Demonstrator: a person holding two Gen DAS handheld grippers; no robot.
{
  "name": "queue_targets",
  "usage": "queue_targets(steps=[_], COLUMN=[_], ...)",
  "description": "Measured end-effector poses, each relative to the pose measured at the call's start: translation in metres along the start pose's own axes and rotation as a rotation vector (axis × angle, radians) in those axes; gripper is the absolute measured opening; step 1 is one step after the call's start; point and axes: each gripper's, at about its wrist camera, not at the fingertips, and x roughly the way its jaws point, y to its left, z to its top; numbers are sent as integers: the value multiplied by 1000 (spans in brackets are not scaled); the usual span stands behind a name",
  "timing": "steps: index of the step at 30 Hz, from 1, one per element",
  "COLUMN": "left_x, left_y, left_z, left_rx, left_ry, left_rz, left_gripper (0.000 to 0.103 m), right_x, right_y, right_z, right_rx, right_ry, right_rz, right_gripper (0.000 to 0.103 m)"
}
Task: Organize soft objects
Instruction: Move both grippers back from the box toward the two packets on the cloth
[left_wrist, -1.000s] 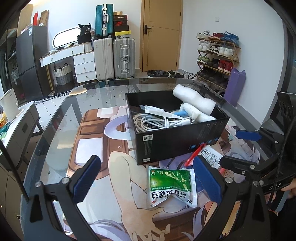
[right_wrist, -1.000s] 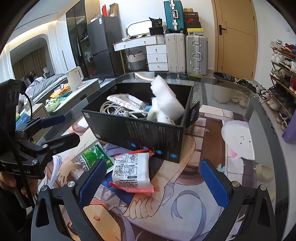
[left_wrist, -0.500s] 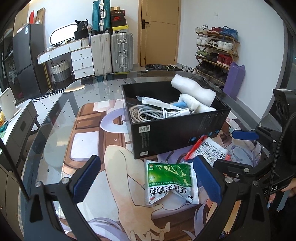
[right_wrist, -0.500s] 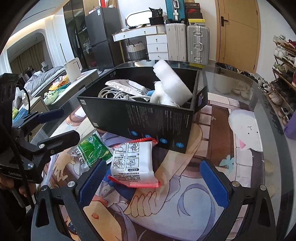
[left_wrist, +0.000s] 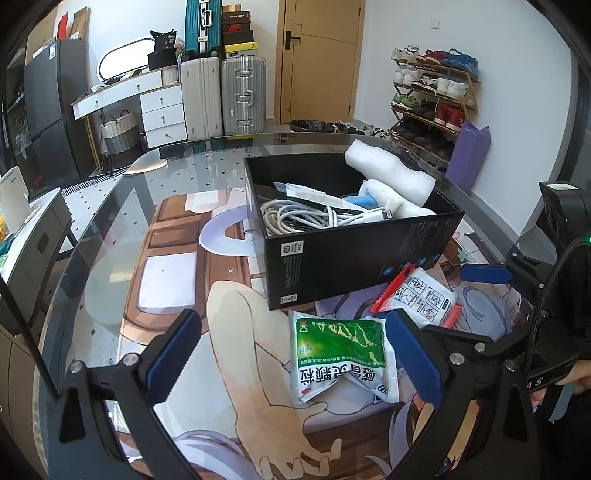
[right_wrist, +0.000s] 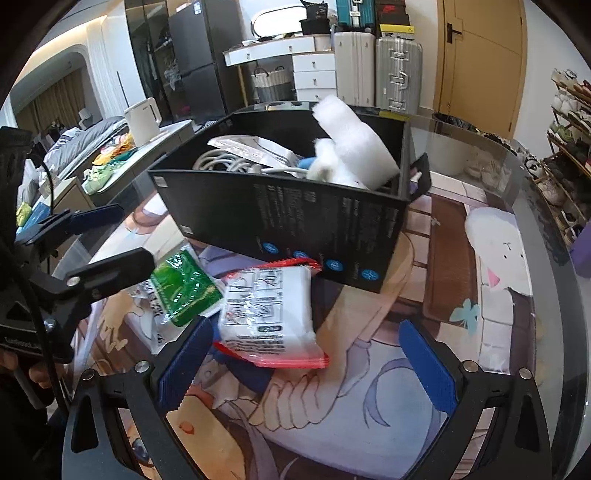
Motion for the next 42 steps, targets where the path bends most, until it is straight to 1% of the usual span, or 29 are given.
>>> queue_targets(steps=[5,12,19,22,28,30,36,42], left_x=[1,6,12,16,27,27,29,29], left_y=[-1,-13,-24,-27,-24,-24,-32,-33], left_z=[-1,-7,-12,-15,-18,-17,-23,-23], left_rx=[13,71,114,107,51,46,96,84], left_ry=[11,54,97,127,179,176,184,183], left_rz=[-6,-9,-30,-49,-71,-64,-12,4], left_gripper=[101,101,101,101,101,101,101,103], right_x=[-1,-1,-3,-4,-2,-1,4,6], right_y=[-7,-13,-17,-17,-17,-17,-16,-16], right_z=[0,-2,-5,-5,-5,-5,-7,-9], right_rx=[7,10,10,10,14,15,15,15], right_ry=[1,11,7,9,15,17,32,30], right_rz=[-12,-21,-36,-39,-37,-34,-28,-40], right_gripper=[102,102,102,102,102,102,102,102])
